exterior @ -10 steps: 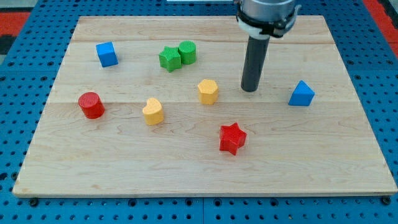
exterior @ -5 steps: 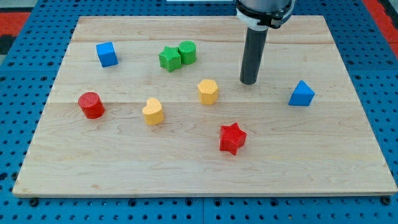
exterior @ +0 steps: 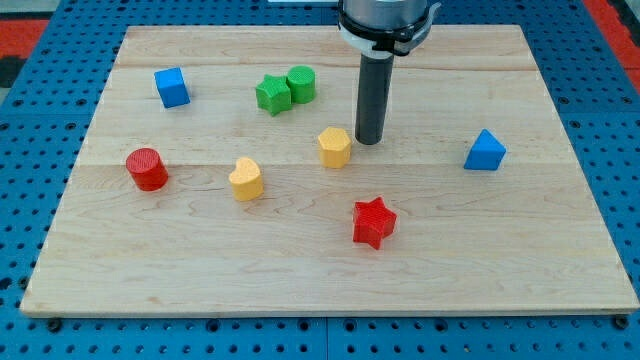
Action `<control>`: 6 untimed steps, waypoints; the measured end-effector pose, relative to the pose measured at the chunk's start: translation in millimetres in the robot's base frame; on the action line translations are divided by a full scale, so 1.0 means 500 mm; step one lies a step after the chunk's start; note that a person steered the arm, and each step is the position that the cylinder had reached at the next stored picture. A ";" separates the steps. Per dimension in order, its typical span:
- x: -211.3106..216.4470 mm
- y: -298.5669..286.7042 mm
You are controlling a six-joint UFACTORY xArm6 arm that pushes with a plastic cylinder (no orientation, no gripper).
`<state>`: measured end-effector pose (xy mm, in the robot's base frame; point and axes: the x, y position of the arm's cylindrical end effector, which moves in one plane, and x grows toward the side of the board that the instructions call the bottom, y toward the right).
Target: Push the yellow hexagon into the yellow heart
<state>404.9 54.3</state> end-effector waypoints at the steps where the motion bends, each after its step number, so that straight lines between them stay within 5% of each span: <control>1: 0.040 -0.034; 6: 0.044 -0.071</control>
<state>426.9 18.6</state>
